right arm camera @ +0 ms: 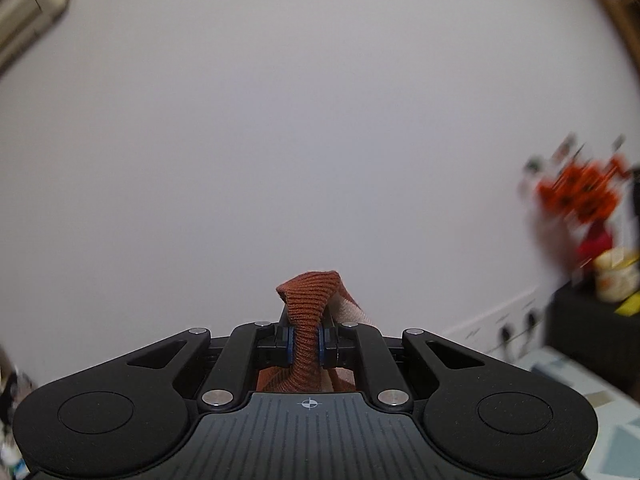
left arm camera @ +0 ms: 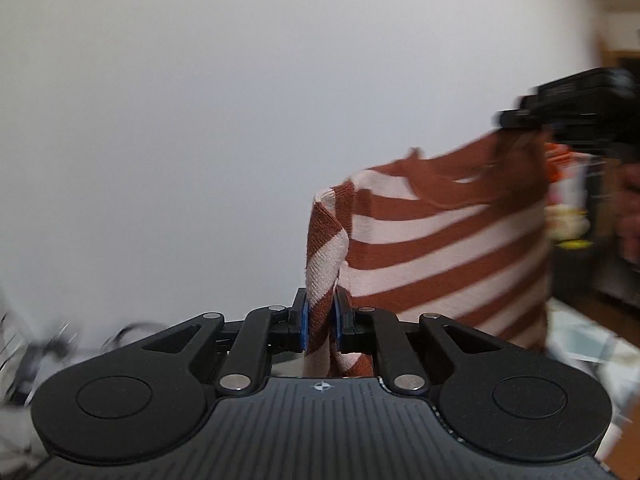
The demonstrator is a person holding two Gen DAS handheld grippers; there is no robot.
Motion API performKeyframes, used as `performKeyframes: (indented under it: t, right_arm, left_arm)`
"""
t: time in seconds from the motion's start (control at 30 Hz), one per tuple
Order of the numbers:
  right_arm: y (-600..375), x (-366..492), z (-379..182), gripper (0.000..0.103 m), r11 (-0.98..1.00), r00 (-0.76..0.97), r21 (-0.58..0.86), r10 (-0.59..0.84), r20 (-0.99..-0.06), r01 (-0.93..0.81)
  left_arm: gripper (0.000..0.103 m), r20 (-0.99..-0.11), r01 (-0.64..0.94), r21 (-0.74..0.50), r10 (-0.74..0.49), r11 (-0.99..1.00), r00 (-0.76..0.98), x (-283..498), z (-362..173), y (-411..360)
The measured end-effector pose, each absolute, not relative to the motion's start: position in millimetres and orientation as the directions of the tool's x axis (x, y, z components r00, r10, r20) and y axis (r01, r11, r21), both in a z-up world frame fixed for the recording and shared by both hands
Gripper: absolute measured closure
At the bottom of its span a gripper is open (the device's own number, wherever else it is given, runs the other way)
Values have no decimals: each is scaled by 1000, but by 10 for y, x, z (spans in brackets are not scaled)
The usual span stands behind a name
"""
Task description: Fold clothes
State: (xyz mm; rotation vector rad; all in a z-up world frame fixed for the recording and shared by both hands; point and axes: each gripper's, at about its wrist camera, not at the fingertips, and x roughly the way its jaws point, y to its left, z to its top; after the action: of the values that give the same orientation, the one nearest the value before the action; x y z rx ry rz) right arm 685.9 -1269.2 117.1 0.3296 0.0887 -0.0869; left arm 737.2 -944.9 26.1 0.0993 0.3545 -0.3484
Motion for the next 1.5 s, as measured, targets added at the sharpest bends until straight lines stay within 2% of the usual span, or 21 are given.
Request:
performKeyframes:
  t: [0.07, 0.13, 0.17, 0.2, 0.23, 0.27, 0.3, 0.33, 0.37, 0.5, 0.6, 0.67, 0.8, 0.93, 0.97, 1.07, 1.2, 1.33, 1.43, 1.47, 1.5]
  right_arm:
    - [-12805, 7399, 919, 94, 947, 988, 315, -15, -152, 63]
    - [-12839, 7952, 638, 87, 956, 977, 293, 34, -211, 30]
    - [-12845, 8195, 478, 66, 956, 966, 292, 54, -254, 23]
    - [-12876, 8453, 301, 41, 956, 947, 292, 61, -316, 36]
    - [-12914, 8677, 116, 37, 953, 922, 295, 45, -383, 76]
    - [-12945, 8823, -48, 39, 948, 901, 297, 26, -432, 115]
    - [-12985, 8923, -204, 39, 944, 879, 299, 23, -476, 137]
    - [-13032, 8968, -344, 39, 941, 858, 304, 29, -512, 150]
    - [-13080, 8998, -478, 38, 937, 839, 311, 35, -543, 162]
    - [-13373, 8682, -912, 35, 912, 792, 342, 30, -610, 228]
    - [-13461, 8331, -1201, 35, 903, 744, 309, -16, -668, 297]
    - [-13522, 8040, -1299, 35, 899, 718, 273, -63, -693, 342]
    - [-13271, 7275, -1378, 32, 884, 664, 202, -149, -733, 422]
    - [-13042, 6721, -1546, 26, 891, 617, 184, -126, -777, 414]
    - [-12978, 6617, -1581, 24, 903, 611, 175, -114, -783, 393]
    - [-12744, 6377, -1670, 4, 937, 595, 114, -112, -796, 329]
    - [-12428, 6264, -1776, 1, 967, 561, 7, -142, -815, 255]
    - [-12384, 6200, -1750, 7, 962, 585, -2, -168, -793, 273]
    - [-12438, 6159, -1716, 34, 952, 595, 11, -182, -783, 305]
    - [-12496, 6151, -1705, 48, 945, 594, 19, -189, -782, 325]
    - [-12554, 6143, -1695, 62, 938, 592, 27, -196, -781, 345]
  left_arm:
    - [90, -400, 245, 64, -200, 967, 894, 7784, 66, -9656]
    - [89, -455, 150, 122, -79, 981, 887, 8159, -176, -9848]
    - [88, -491, 104, 166, -9, 981, 871, 8328, -323, -9944]
    - [83, -521, 71, 220, 55, 973, 852, 8449, -459, -10030]
    - [77, -543, 59, 263, 97, 963, 834, 8511, -559, -10082]
    - [73, -562, 52, 302, 134, 952, 816, 8560, -649, -10125]
    - [60, -580, 47, 341, 171, 939, 797, 8609, -740, -10168]
    - [52, -605, 56, 343, 175, 938, 777, 8625, -774, -10142]
    - [40, -644, 81, 306, 144, 949, 751, 8596, -795, -10087]
    - [39, -794, 161, 103, -17, 982, 608, 8482, -924, -9958]
    - [39, -868, 196, -15, -110, 981, 484, 8224, -1176, -9797]
    - [39, -889, 218, -47, -140, 975, 436, 7983, -1308, -9757]
    - [33, -901, 224, -135, -213, 965, 378, 7578, -1472, -9551]
    - [33, -908, 178, -165, -220, 970, 357, 7202, -1586, -9481]
    - [33, -906, 174, -179, -231, 968, 354, 7117, -1602, -9473]
    - [32, -897, 198, -207, -267, 958, 353, 6906, -1616, -9494]
    - [21, -893, 248, -188, -271, 950, 360, 6778, -1623, -9629]
    - [19, -899, 302, -190, -289, 934, 328, 6748, -1623, -9782]
    - [20, -903, 339, -169, -283, 926, 324, 6739, -1632, -9852]
    - [22, -902, 346, -155, -275, 925, 332, 6740, -1637, -9865]
    - [36, -902, 350, -128, -256, 928, 347, 6740, -1631, -9876]
